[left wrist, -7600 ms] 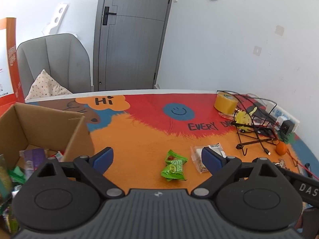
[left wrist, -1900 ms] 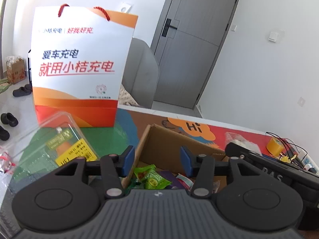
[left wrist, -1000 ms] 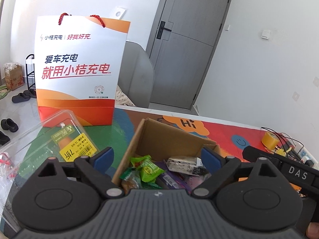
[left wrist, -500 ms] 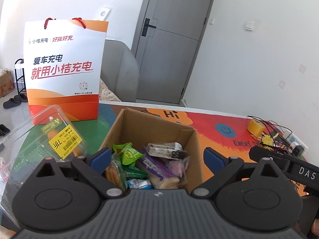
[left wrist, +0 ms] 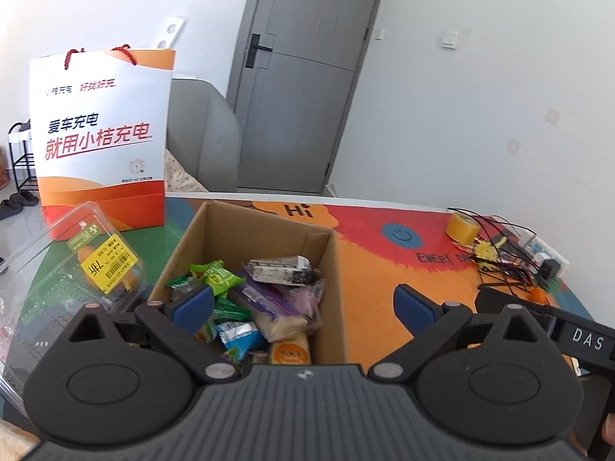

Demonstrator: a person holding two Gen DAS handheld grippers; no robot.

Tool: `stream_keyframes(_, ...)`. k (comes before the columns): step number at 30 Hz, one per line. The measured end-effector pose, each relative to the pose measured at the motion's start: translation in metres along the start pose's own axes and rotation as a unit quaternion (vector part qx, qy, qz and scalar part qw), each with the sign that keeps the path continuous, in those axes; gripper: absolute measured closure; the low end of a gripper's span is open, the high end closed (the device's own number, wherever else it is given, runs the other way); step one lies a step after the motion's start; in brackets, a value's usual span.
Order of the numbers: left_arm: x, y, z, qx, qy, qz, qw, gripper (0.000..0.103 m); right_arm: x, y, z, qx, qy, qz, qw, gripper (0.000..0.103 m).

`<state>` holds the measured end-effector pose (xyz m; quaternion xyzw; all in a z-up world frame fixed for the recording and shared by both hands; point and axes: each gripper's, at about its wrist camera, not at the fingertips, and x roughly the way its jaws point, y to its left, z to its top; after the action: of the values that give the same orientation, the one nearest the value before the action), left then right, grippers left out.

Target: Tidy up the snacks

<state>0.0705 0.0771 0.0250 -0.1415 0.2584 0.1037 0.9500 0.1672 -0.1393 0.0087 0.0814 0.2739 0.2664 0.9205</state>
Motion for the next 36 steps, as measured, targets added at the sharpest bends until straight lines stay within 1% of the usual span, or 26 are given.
stream_keyframes(4, -0.007, -0.005, -0.003, 0.01, 0.002, -0.005, 0.9999, 0.003, -0.012, -0.005, -0.004, 0.005, 0.005, -0.003, 1.0, 0.0)
stream_keyframes(10, -0.026, -0.015, -0.006, 0.027, 0.001, -0.022, 0.9994, 0.003, -0.034, -0.011, -0.006, 0.005, -0.003, -0.007, 1.0, 0.0)
stream_keyframes(14, -0.035, -0.019, -0.009, 0.035, 0.01, -0.029, 0.9989, 0.002, -0.046, -0.014, -0.007, 0.001, 0.0, -0.008, 1.0, 0.0)
stream_keyframes(17, -0.041, -0.021, -0.012, 0.041, 0.02, -0.027, 0.9986, 0.002, -0.054, -0.014, -0.007, -0.002, 0.003, -0.009, 1.0, 0.0)
stream_keyframes(25, -0.064, -0.025, -0.012, 0.055, 0.017, -0.029, 0.998, 0.002, -0.077, -0.01, -0.008, -0.016, 0.003, -0.02, 1.0, 0.0)
stream_keyframes(34, -0.074, -0.016, -0.016, 0.048, 0.028, -0.022, 0.9982, 0.001, -0.094, -0.002, -0.006, -0.029, 0.003, -0.032, 0.999, 0.0)
stream_keyframes(36, -0.078, -0.013, -0.016, 0.05, 0.025, -0.019, 0.9982, 0.001, -0.096, 0.0, -0.006, -0.033, 0.005, -0.034, 0.999, 0.0)
